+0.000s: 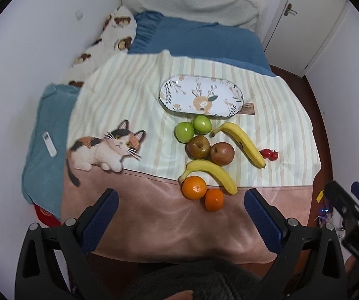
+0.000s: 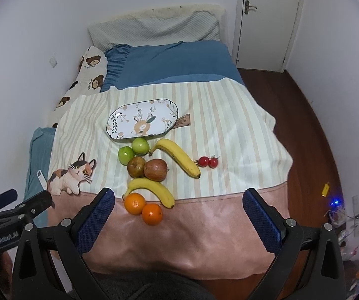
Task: Organize fruits
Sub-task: 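Grasp a banana with the left tool while the right tool grasps the other banana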
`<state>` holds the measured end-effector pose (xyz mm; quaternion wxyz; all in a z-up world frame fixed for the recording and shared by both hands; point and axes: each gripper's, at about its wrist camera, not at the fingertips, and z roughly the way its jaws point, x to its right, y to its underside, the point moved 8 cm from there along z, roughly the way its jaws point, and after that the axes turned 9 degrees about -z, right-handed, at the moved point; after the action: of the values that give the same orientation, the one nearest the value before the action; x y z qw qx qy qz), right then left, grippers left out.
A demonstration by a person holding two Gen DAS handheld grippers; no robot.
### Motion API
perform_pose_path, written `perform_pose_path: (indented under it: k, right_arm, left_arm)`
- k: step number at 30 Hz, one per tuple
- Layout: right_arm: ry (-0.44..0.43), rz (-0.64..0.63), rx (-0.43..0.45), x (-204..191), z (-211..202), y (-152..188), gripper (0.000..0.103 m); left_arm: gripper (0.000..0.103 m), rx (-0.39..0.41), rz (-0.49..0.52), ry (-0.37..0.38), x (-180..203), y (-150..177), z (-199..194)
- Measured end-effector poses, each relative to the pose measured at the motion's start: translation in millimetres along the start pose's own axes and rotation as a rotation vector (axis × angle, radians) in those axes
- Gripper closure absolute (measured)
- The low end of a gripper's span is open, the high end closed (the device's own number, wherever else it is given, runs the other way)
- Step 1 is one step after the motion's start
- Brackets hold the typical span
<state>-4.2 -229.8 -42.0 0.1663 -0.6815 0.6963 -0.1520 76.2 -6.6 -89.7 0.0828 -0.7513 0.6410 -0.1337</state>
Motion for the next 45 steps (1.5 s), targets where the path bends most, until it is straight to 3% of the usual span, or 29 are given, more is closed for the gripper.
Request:
perform_pose_path:
  k: [4,7,12,14,18,25,28,29,31,36,37,39,45]
  right_arm:
    - [-0.033,-0.054,-0.023,2.6,41.9,-12.0,0.000]
    - [-0.062,-0.078,-0.062,9.4,86.8,-19.7,0.001]
    - [-0.068,-0.097,-0.162,30.2,172.6,-20.6,0.023]
    - [-0.059,-0.092,-0.208,41.7,204.9,-18.2,0.028]
    - [-0.081,-0.076,-0.278,57.9,249.9,-12.9,0.029]
    - [-0.139,-0.126,-0.333,55.8,288.8,-23.6,0.028]
    - [-0.154,-0.174,-0.351,42.4,300.4,-31.9,0.028]
    - [-0.157,-0.192,-0.360,36.9,306.0,-35.0,0.028]
    - [-0.163,-0.224,-0.389,23.3,321.4,-40.9,0.028]
    - [-0.165,-0.305,-0.480,-11.9,361.5,-45.9,0.029]
    - [-0.142,-0.332,-0.509,-16.8,372.2,-44.9,0.034]
    - [-0.092,-0.365,-0.565,-18.8,384.6,-39.0,0.054]
    - [-0.094,-0.365,-0.664,-3.6,375.3,-23.8,0.061]
  left_arm:
    - [0.000,-0.144,-0.071,0.050,6.4,-7.1,62.2]
    - [0.001,-0.285,-0.177,0.123,14.1,-5.1,119.7]
    - [0.039,-0.512,-0.362,0.219,38.8,17.5,212.7]
    - [0.042,-0.560,-0.381,0.234,51.6,26.1,234.8]
    - [0.042,-0.621,-0.380,0.229,81.2,46.2,272.4]
    - [0.042,-0.580,-0.352,0.179,113.6,59.6,312.1]
    - [0.057,-0.529,-0.348,0.136,113.6,62.0,321.9]
    - [0.068,-0.516,-0.353,0.121,110.4,63.9,323.4]
    - [0.068,-0.493,-0.355,0.144,109.8,68.2,324.0]
    - [0.070,-0.461,-0.281,0.114,112.3,85.1,310.5]
    - [0.070,-0.464,-0.276,0.117,112.3,91.0,307.2]
    - [0.072,-0.467,-0.279,0.129,104.7,101.3,308.4]
    - [0.071,-0.508,-0.332,0.199,108.5,108.0,328.7]
